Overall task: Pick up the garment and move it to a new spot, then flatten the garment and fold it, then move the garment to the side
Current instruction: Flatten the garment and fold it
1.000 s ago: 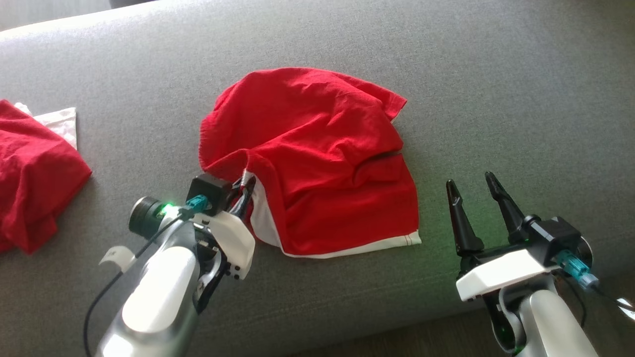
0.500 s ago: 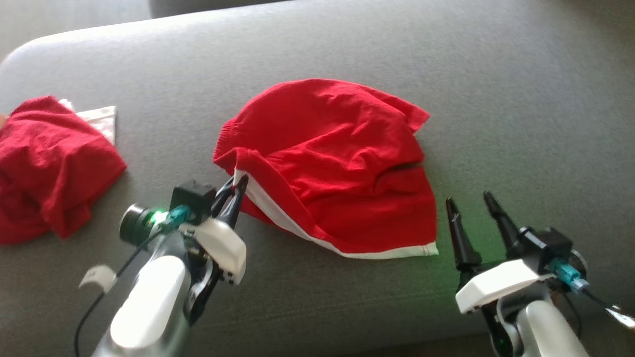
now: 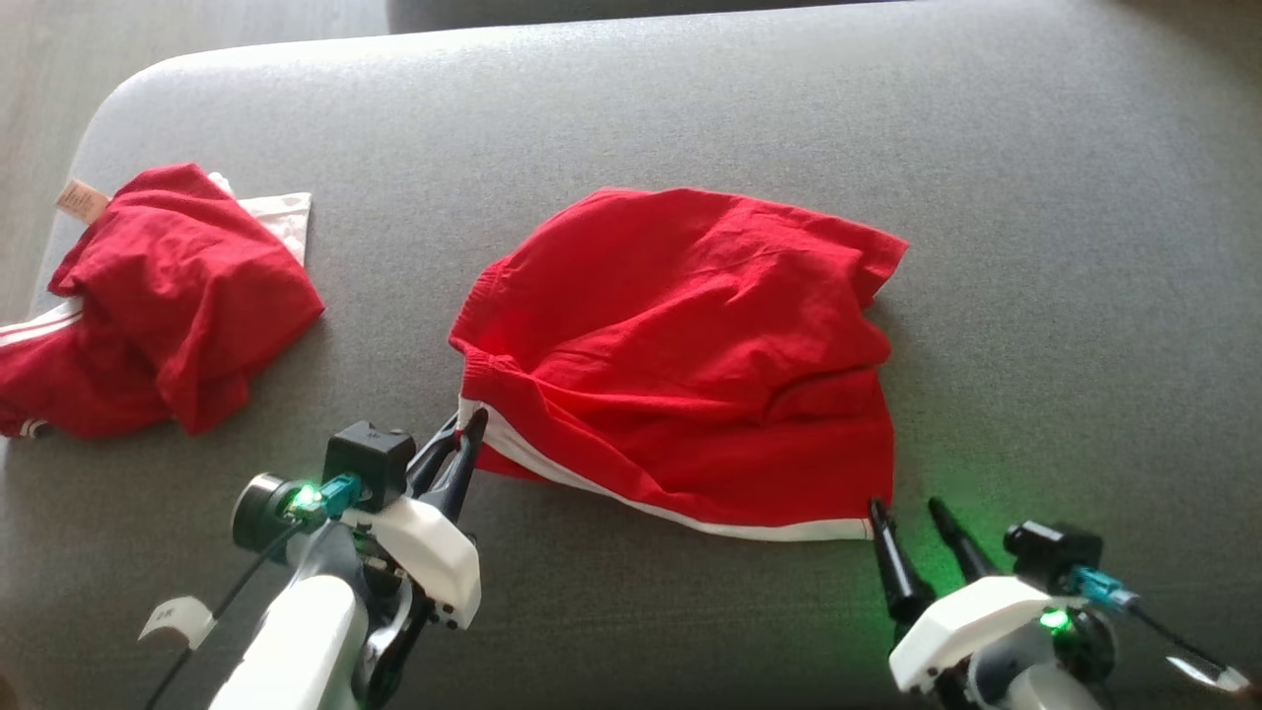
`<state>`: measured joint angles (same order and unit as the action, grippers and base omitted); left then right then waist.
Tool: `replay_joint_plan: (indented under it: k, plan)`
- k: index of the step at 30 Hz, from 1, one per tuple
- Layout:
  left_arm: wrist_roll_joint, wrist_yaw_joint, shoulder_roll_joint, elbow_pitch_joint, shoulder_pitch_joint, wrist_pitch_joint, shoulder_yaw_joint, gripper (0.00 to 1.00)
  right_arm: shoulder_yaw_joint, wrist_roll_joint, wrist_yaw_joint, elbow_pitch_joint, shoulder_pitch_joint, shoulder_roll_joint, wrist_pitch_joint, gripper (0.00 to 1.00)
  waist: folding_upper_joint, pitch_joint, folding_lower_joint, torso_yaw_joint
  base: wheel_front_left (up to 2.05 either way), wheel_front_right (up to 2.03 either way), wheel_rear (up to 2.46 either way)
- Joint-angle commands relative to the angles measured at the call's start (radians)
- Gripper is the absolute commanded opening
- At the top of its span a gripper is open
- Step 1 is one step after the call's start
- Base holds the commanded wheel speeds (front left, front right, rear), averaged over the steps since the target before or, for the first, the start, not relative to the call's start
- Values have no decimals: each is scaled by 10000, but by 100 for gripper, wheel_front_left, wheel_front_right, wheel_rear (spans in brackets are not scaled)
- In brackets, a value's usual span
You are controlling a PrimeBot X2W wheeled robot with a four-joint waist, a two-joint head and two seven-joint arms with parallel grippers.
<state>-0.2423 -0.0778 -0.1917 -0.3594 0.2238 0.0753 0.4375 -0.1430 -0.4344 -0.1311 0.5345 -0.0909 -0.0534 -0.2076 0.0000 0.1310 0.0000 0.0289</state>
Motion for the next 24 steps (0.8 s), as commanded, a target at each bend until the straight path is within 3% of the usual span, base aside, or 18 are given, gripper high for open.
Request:
replay_joint_plan:
  k: [1, 14, 15, 19, 24]
  plan:
    - [-73, 120, -289, 357, 276, 22, -408, 0, -351, -171, 4, -133, -230, 32, 36, 100, 0, -11, 0, 26, 0, 0, 0]
    - [-181, 287, -253, 494, 156, 96, -301, 0, -1797, -2154, 4, 1062, -708, 32, 357, 97, 0, -109, 0, 200, 0, 0, 0]
    - [-185, 301, -259, 500, 155, 103, -298, 0, -1972, -2273, 4, 1078, -727, 32, 437, 85, 0, -108, 0, 218, 0, 0, 0]
    - [-209, 343, -293, 517, 157, 135, -290, 0, -2349, -2558, 4, 1170, -801, 32, 549, 0, 0, -128, 0, 282, 0, 0, 0]
    - [-238, 400, -337, 562, 146, 157, -300, 0, -2428, -2574, 4, 1260, -919, 32, 396, 0, 0, -185, 0, 295, 0, 0, 0]
